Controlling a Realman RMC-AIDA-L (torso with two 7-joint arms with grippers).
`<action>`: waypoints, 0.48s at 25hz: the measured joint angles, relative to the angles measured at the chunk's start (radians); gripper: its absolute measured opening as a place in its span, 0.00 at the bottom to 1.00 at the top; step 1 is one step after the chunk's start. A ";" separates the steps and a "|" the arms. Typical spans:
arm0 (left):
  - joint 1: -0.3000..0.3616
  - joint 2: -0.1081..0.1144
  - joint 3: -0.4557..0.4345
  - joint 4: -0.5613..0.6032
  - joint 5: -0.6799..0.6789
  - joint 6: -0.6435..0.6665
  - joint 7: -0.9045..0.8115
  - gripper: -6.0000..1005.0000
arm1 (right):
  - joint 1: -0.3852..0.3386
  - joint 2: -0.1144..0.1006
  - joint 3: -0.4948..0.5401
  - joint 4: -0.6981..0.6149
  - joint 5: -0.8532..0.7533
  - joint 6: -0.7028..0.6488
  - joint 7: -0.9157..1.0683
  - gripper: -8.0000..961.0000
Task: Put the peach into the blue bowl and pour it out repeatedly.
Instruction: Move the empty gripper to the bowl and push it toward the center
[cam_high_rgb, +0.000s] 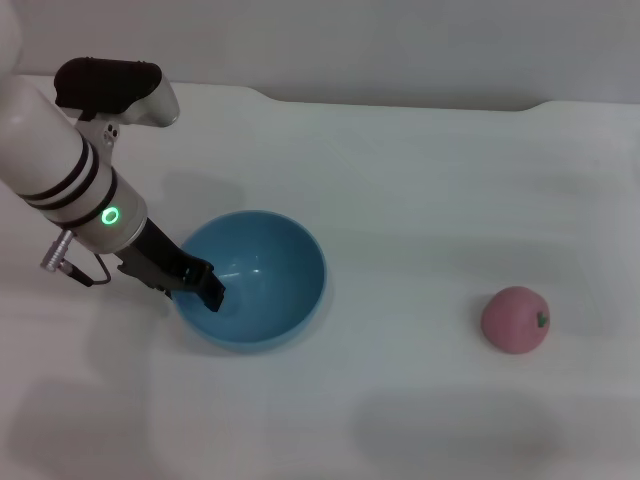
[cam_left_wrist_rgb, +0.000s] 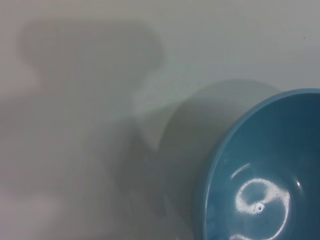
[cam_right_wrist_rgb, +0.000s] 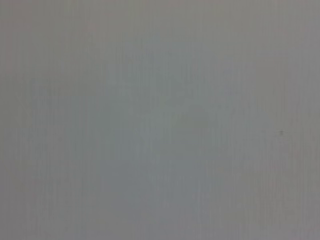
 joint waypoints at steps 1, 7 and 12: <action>0.000 0.000 0.000 0.000 0.000 0.000 0.000 0.65 | -0.001 0.000 0.000 0.000 0.000 -0.001 0.000 0.68; 0.000 0.000 0.000 -0.001 0.000 -0.002 0.006 0.49 | -0.006 0.000 0.000 -0.001 0.001 -0.002 0.000 0.68; -0.003 0.000 0.000 -0.010 0.001 -0.003 0.007 0.28 | -0.009 0.000 -0.004 -0.003 0.002 -0.005 0.000 0.68</action>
